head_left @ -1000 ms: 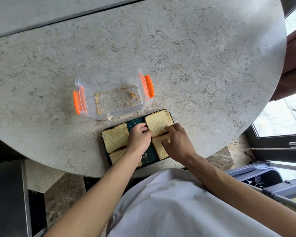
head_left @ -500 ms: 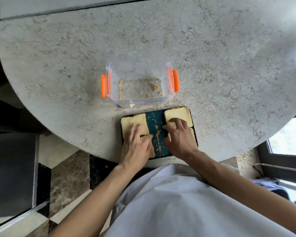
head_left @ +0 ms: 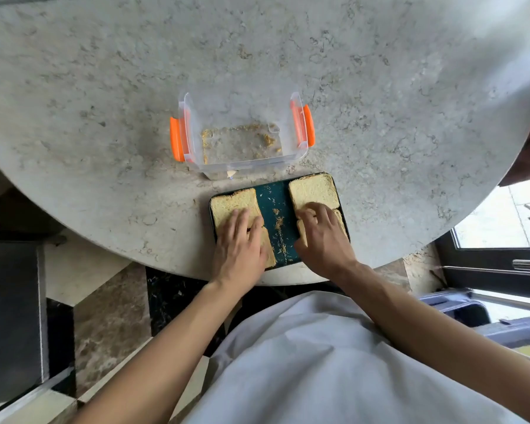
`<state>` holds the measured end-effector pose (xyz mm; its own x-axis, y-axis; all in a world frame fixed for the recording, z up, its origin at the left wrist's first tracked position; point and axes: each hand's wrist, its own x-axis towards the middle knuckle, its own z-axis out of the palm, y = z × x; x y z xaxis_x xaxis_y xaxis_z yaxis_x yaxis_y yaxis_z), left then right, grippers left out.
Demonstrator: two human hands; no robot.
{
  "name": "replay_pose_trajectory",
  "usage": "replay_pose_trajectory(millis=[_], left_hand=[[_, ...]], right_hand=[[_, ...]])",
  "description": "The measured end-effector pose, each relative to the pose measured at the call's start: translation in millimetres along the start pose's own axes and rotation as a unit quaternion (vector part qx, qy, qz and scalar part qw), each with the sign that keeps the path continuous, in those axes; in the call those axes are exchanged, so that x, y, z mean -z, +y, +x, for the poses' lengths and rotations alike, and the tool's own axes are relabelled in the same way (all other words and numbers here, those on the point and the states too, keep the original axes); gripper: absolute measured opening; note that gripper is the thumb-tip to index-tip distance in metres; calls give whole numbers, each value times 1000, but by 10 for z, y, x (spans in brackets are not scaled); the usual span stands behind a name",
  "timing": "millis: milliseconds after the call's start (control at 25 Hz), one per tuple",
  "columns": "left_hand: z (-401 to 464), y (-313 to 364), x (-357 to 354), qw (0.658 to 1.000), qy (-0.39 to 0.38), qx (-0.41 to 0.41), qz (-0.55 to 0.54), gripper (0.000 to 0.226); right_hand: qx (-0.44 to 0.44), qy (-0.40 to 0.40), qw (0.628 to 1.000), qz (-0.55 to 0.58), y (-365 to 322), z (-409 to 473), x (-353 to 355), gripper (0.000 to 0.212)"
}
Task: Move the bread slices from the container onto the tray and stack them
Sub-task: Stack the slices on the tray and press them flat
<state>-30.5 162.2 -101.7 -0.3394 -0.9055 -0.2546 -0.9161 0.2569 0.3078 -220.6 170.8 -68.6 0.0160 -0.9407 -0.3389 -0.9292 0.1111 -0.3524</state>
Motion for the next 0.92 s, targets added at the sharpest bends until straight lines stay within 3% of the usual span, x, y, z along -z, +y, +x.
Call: replay_pose_trajectory(millis=[360,600,920], left_hand=[[38,66,19,998,-31,9,58,63],[-111,285,31,997,-4,63,53,64],[-211,618,61,985,-50,146,74,69]], right_hand=[[58,-8,998,-25,220,-10,-5,64],[131,-31,988,-76,387,-40,59,68],[173,-56,978,-106,537,-21,-121,69]])
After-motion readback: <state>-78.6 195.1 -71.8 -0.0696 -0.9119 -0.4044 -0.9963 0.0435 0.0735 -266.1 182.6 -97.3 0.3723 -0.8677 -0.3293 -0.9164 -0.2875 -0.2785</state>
